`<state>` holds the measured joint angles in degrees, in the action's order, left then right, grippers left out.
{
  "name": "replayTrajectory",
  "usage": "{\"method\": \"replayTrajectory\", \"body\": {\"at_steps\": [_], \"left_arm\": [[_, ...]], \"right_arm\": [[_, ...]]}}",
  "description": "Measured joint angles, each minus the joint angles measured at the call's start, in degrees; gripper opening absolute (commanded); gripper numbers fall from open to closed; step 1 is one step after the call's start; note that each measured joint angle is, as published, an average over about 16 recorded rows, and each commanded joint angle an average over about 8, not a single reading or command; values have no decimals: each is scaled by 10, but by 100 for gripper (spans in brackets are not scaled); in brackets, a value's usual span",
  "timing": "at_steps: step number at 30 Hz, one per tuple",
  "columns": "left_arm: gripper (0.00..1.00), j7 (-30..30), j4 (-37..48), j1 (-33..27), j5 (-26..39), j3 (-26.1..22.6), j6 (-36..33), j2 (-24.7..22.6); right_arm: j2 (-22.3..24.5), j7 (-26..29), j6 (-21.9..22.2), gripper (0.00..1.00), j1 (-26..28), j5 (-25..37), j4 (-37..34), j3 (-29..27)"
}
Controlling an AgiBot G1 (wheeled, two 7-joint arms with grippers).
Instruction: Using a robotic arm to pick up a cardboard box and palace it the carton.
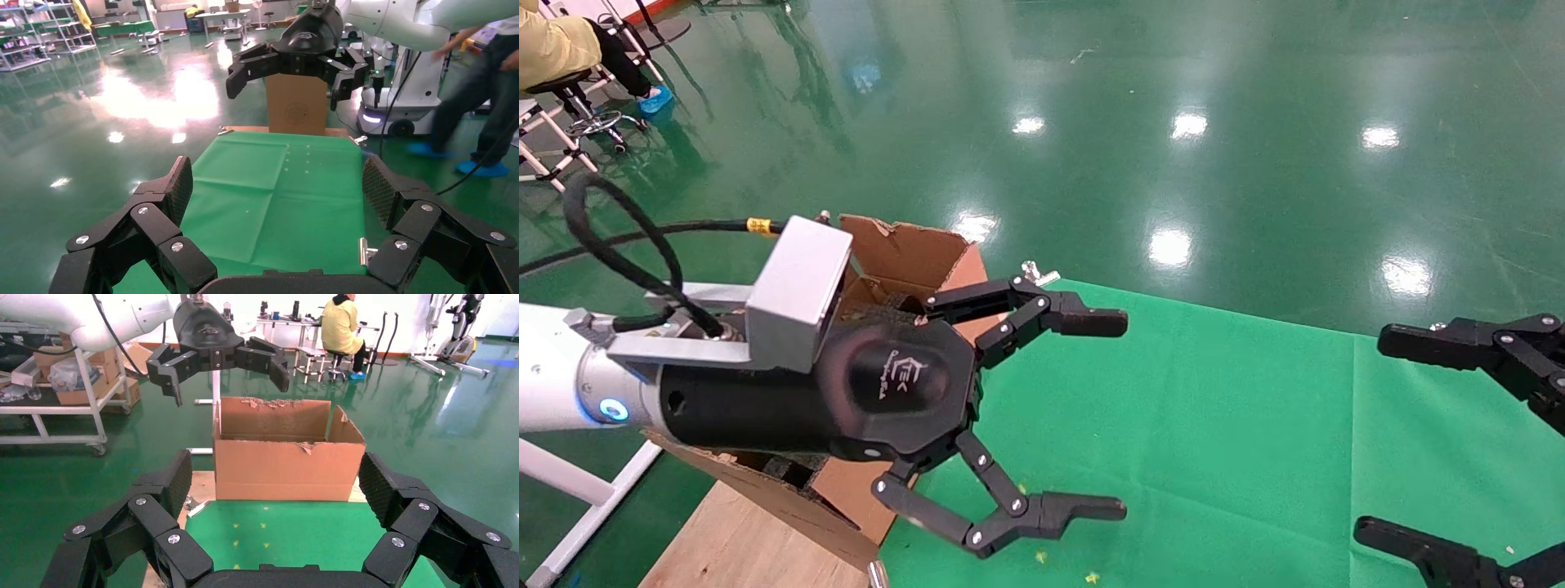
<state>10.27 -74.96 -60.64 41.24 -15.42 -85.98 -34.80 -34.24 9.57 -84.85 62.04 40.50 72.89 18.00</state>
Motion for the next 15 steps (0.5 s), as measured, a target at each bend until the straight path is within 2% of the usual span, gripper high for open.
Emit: {"method": "replayTrajectory", "body": {"at_steps": [15], "left_arm": [[100, 4, 9, -6, 4, -4, 2, -1]], "right_arm": [[0, 0, 0, 100, 0, 0, 0, 0]]}}
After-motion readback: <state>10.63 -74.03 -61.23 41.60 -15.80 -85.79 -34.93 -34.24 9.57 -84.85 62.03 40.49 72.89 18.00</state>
